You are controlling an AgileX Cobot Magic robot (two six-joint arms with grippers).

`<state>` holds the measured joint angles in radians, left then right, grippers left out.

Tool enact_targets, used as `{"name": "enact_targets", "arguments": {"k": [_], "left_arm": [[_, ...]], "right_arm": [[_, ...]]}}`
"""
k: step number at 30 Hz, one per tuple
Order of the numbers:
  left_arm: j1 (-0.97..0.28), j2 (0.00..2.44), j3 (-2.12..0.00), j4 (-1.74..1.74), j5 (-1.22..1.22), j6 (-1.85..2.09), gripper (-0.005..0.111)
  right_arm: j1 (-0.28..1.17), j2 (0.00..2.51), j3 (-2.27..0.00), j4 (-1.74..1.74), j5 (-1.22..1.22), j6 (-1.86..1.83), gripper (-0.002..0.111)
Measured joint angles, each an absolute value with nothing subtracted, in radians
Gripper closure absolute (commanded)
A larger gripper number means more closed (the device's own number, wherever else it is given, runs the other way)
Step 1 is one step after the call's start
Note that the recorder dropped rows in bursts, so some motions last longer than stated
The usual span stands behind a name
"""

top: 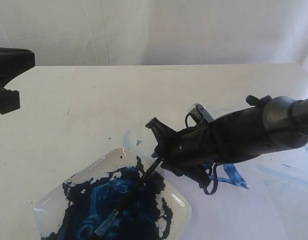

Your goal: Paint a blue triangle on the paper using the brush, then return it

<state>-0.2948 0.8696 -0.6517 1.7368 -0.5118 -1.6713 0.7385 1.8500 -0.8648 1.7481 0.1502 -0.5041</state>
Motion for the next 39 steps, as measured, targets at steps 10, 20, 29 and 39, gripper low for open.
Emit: {"name": "enact_targets", "arguments": {"k": [10, 20, 29, 39], "left_arm": [[-0.295, 0.870, -0.652, 1.737, -0.518, -1.671, 0.107], [-0.295, 0.870, -0.651, 1.735, -0.489, -1.662, 0.107], [-0.295, 0.870, -0.649, 1.735, -0.404, -1.643, 0.107], [-0.295, 0.870, -0.649, 1.735, -0.425, -1.640, 0.107]], "right_arm": [[0.739, 1.491, -0.656, 1.623, 0.154, -0.581, 0.093], [0.739, 1.137, -0.554, 1.426, 0.134, -0.712, 0.108], [0.739, 1.003, -0.554, 1.404, 0.112, -0.794, 0.108], [0.739, 0.991, -0.554, 1.404, 0.112, -0.794, 0.108]]}}
